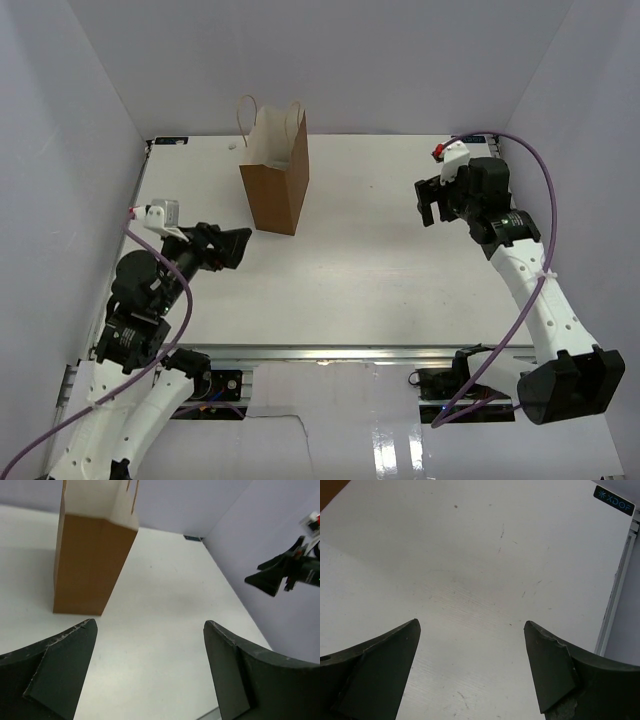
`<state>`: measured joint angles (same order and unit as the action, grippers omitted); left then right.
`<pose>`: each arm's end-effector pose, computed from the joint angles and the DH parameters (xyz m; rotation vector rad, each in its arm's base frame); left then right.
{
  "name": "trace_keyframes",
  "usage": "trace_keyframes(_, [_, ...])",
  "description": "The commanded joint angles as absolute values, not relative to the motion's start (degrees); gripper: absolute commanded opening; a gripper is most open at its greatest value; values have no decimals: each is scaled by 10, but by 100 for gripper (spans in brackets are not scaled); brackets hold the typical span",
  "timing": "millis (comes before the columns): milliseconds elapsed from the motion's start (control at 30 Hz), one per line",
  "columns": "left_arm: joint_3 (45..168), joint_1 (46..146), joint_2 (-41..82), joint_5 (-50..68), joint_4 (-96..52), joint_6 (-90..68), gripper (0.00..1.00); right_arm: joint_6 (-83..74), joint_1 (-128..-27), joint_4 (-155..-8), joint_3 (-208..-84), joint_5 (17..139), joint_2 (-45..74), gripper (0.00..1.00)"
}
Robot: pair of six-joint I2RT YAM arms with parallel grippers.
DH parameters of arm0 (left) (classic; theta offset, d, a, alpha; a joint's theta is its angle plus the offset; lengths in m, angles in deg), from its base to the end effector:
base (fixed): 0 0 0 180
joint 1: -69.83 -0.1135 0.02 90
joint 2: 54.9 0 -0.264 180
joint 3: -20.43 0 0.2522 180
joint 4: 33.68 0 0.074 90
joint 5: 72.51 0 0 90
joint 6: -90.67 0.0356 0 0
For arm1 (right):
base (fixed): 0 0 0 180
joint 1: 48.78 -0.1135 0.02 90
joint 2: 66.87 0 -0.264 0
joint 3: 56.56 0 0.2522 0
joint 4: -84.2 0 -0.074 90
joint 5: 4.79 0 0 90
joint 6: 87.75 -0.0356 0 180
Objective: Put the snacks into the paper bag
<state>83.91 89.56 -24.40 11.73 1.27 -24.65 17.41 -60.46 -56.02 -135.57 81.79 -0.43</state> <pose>0.1056 -0.0417 0.3810 -0.0004 1.6487 -0.6860 0.2523 0.0543 0.3603 -0.5107 1.9801 0.0231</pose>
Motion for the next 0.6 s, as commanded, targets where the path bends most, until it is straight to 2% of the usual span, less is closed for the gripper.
trace_keyframes(0, [794,895,-289,135,74,-296,98,128,-606,-579,-1347,867,-36,90])
trace_keyframes(167, [776,895,-335,150,121,-304,98,107,-606,-588,-1343,900,-52,90])
trace_keyframes(433, [781,895,-316,155,128,-299,98,108,-606,-601,-1313,944,-84,90])
trace_keyframes(567, [781,895,-311,155,129,-302,98,126,-605,-596,-1306,915,-91,90])
